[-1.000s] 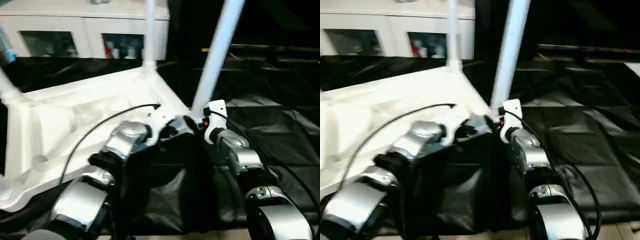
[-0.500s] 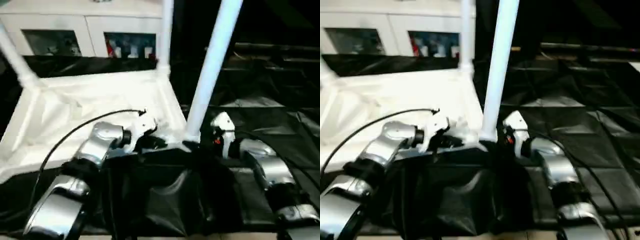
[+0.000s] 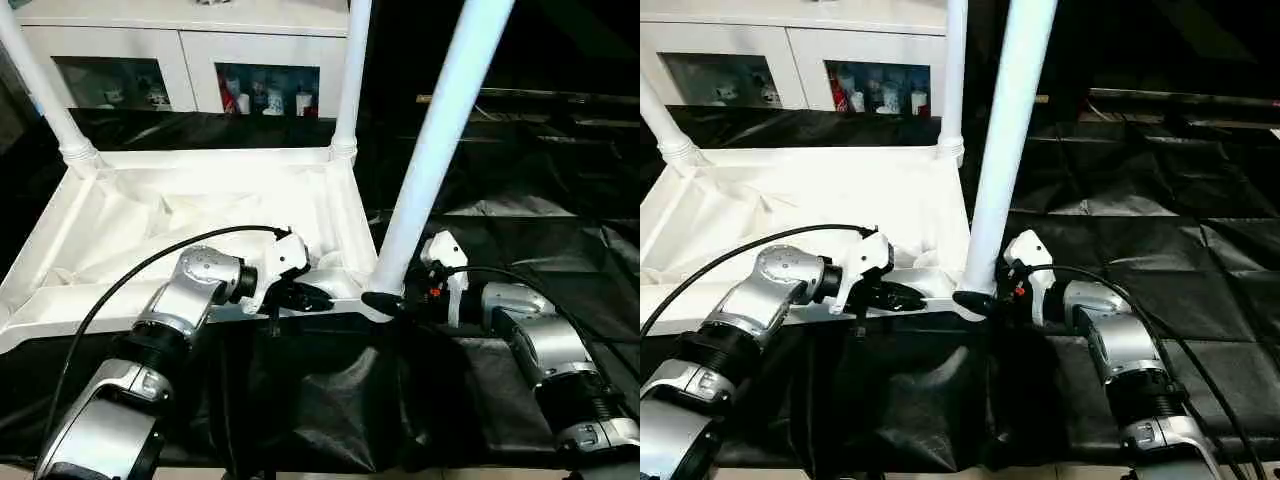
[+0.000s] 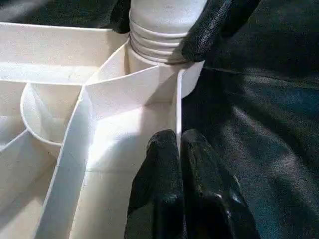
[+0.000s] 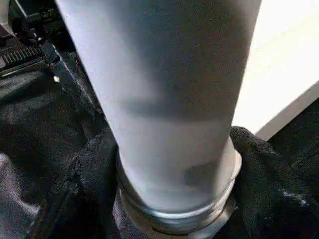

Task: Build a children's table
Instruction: Rotate leg to tighten

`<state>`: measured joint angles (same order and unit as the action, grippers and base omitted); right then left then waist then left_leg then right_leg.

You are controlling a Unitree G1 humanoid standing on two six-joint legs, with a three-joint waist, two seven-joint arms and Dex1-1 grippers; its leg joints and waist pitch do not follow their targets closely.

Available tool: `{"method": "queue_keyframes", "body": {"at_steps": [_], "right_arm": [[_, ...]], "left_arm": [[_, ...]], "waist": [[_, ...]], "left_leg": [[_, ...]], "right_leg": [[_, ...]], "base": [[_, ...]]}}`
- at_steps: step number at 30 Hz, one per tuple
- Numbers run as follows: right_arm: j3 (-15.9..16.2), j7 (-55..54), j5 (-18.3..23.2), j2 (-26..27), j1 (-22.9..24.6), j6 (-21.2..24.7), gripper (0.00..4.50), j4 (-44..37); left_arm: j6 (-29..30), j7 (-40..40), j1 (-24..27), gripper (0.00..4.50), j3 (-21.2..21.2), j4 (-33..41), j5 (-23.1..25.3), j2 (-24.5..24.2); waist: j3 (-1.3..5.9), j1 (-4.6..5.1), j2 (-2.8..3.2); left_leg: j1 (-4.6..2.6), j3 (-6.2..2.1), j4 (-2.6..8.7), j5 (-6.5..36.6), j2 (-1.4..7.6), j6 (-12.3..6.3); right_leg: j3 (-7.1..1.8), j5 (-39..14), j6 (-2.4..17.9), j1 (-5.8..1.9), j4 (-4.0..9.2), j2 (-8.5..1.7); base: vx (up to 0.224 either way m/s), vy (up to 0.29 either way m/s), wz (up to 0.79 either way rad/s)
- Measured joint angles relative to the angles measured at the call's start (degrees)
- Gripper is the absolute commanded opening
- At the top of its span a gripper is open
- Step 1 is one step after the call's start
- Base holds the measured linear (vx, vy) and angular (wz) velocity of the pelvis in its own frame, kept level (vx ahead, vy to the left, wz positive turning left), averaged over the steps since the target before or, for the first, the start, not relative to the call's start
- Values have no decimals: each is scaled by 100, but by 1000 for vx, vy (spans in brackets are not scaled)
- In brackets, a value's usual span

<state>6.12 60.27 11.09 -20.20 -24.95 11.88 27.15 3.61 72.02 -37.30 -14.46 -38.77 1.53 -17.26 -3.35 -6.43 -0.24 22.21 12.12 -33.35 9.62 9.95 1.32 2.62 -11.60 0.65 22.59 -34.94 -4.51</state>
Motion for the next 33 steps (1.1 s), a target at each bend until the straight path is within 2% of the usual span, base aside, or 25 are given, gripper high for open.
{"method": "queue_keyframes", "body": {"at_steps": [4,10,14,17,18,19,21,25,28,33], "right_arm": [[-8,-375,-111,119,-12,-2,280,85],[-369,-1954,-275,666,-430,100,277,685],[-711,-3265,-300,1229,-787,114,277,1147],[-791,-3612,-391,1316,-898,14,277,1315],[-792,-3632,-407,1324,-905,-71,277,1362],[-796,-3631,-407,1329,-905,-147,312,1392],[-813,-3599,-390,1331,-905,-190,347,1406],[-814,-3332,-394,1274,-901,-221,376,1407],[-747,-2790,-383,1105,-821,-236,376,1324],[-386,-1566,-264,552,-479,-231,376,872]], "left_arm": [[-45,-323,-44,0,5,-126,70,84],[-135,-1453,-454,0,55,-847,282,532],[10,-2277,-754,0,119,-1277,406,902],[16,-2533,-843,0,144,-1424,433,1071],[15,-2549,-852,0,168,-1442,441,1088],[15,-2549,-859,0,180,-1447,441,1092],[2,-2547,-862,0,181,-1447,441,1093],[-46,-2447,-861,0,182,-1447,440,1059],[-117,-2199,-804,0,191,-1379,430,951],[-210,-1470,-548,0,172,-997,329,607]], "waist": [[1,6,0],[0,122,-1],[0,159,-3],[1,152,-2],[2,147,0],[5,139,5],[7,132,9],[6,135,8],[6,136,7],[6,122,8]], "left_leg": [[-8,0,-4,0,0,0],[-22,0,-18,0,-5,0],[-21,-1,-22,0,-6,0],[-21,-1,-21,0,-7,0],[-22,-1,-19,0,-7,0],[-21,-1,-15,0,-7,0],[-21,-1,-12,0,-5,0],[-17,-1,-12,0,-4,0],[-16,-1,-12,0,-4,0],[-13,-1,-10,0,0,0]], "right_leg": [[0,0,0,-6,-4,0],[-7,3,1,-24,0,-3],[-8,5,2,-23,1,-3],[-10,18,22,-25,2,-4],[-9,20,24,-25,2,-4],[-7,19,22,-24,2,-4],[-3,15,15,-23,1,-4],[-3,14,13,-20,1,-4],[-3,12,10,-19,1,-4],[1,6,1,-16,0,-3]], "base": [[0,0,0],[0,0,0],[0,0,0],[0,0,0],[0,0,0],[0,0,0],[0,0,0],[0,0,0],[0,0,0],[0,0,0]]}}
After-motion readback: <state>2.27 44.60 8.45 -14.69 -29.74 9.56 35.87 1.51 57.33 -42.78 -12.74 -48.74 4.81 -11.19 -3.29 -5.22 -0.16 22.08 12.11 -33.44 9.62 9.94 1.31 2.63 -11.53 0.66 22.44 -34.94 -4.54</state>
